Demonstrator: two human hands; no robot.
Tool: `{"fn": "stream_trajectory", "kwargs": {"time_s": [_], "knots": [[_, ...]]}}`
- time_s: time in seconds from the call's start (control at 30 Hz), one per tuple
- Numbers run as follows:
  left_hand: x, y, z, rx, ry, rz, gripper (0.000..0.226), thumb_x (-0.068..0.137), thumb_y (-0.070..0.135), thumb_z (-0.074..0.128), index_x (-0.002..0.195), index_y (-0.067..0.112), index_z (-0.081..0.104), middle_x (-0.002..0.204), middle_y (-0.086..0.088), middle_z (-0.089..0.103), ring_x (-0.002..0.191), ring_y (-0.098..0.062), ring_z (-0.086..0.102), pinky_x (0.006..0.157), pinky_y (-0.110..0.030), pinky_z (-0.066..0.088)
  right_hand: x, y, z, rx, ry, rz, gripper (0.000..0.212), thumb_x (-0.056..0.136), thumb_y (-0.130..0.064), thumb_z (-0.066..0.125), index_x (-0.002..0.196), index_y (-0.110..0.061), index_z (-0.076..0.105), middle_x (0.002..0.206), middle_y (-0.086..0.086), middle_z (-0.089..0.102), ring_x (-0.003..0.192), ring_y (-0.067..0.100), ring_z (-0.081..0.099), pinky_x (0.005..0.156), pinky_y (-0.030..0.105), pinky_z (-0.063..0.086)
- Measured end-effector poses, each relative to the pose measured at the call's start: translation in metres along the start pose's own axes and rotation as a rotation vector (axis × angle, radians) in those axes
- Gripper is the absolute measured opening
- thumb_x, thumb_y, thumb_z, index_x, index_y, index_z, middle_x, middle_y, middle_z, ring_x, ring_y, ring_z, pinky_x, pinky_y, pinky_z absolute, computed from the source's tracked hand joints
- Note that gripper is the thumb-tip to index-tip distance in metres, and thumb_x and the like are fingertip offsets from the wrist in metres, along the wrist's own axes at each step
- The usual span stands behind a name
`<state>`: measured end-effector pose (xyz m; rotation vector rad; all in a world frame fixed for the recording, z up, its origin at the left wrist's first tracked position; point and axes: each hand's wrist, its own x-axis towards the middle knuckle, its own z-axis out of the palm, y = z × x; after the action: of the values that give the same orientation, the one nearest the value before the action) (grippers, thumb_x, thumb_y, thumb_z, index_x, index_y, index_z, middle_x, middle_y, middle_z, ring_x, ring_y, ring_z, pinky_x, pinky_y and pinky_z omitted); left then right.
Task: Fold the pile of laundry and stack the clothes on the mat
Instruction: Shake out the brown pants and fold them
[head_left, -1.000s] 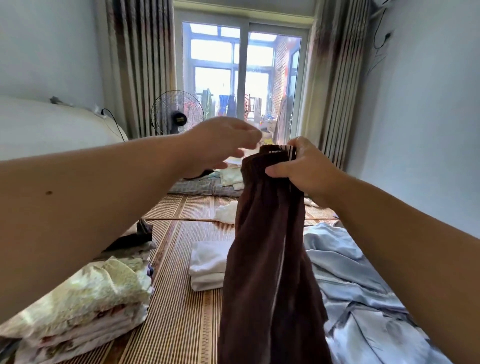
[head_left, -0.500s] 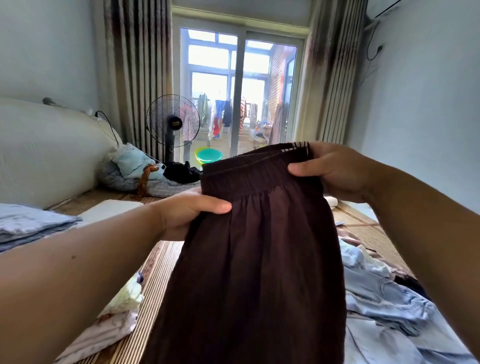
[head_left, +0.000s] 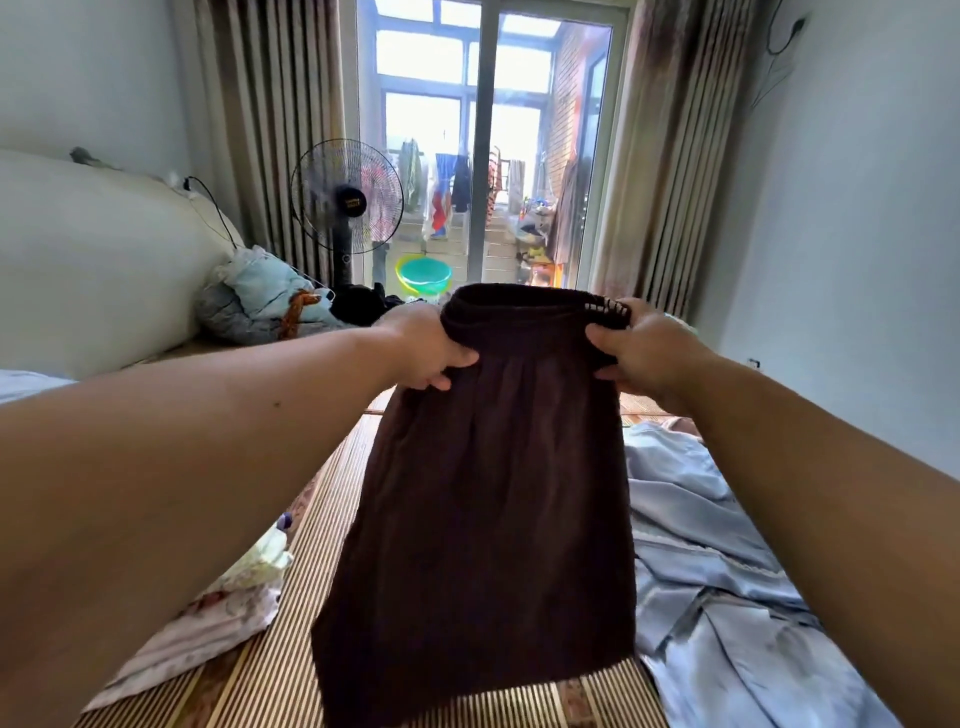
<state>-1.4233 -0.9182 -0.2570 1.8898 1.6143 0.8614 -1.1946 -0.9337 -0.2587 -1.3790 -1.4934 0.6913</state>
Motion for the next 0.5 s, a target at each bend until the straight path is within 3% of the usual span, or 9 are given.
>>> {"fn": "stream_trajectory", "kwargs": {"time_s": [0.1,0.2,0.27,0.37,0.5], "knots": [[0.001,-0.001,-0.001,0.075,0.164,0.161,0.019,0.086,0.030,0.071,0.078,0.021,0.057,0.088,-0.006,0.071,0.087,-0.026,0.070,0.074,-0.032,0.052,-0.001,0.001,-0.001,0.055,0.116,-0.170,0.020,0.092,-0.020,0.064,0.111,-0.022,0.057,0.104,0.004,0.066,0.101,0.026,0.065,0.092,0.043,0.053],[-0.012,-0.005,0.001,0.275,0.307,0.267,0.026,0.081,0.039,0.074,0.091,0.017,0.065,0.092,-0.005,0.068,0.095,-0.027,0.063,0.075,-0.031,0.043,-0.013,0.001,-0.009,-0.055,0.157,-0.249,0.017,0.088,-0.026,0.067,0.102,-0.027,0.057,0.089,-0.007,0.063,0.086,0.019,0.061,0.075,0.035,0.050],[-0.026,-0.013,0.005,0.221,0.312,0.332,0.027,0.080,0.033,0.076,0.098,0.015,0.066,0.093,-0.002,0.067,0.097,-0.025,0.062,0.077,-0.029,0.041,-0.030,0.006,-0.012,-0.107,0.114,-0.272,0.018,0.087,-0.021,0.070,0.102,-0.022,0.060,0.092,-0.002,0.065,0.086,0.020,0.060,0.080,0.034,0.047],[-0.054,-0.033,0.021,0.138,0.295,0.380,0.024,0.077,0.026,0.079,0.091,0.017,0.063,0.085,0.004,0.062,0.087,-0.019,0.059,0.069,-0.022,0.034,-0.065,0.026,-0.012,-0.159,0.003,-0.260,0.025,0.084,-0.010,0.072,0.107,-0.013,0.064,0.101,0.007,0.067,0.094,0.023,0.061,0.090,0.039,0.047],[-0.103,-0.071,0.069,0.189,0.103,0.322,0.031,0.074,0.034,0.079,0.094,0.018,0.062,0.086,0.009,0.062,0.082,-0.013,0.059,0.064,-0.012,0.037,-0.123,0.069,-0.018,-0.246,-0.267,-0.090,0.022,0.082,-0.004,0.073,0.096,-0.018,0.062,0.085,0.000,0.062,0.078,0.010,0.058,0.069,0.019,0.045]]}}
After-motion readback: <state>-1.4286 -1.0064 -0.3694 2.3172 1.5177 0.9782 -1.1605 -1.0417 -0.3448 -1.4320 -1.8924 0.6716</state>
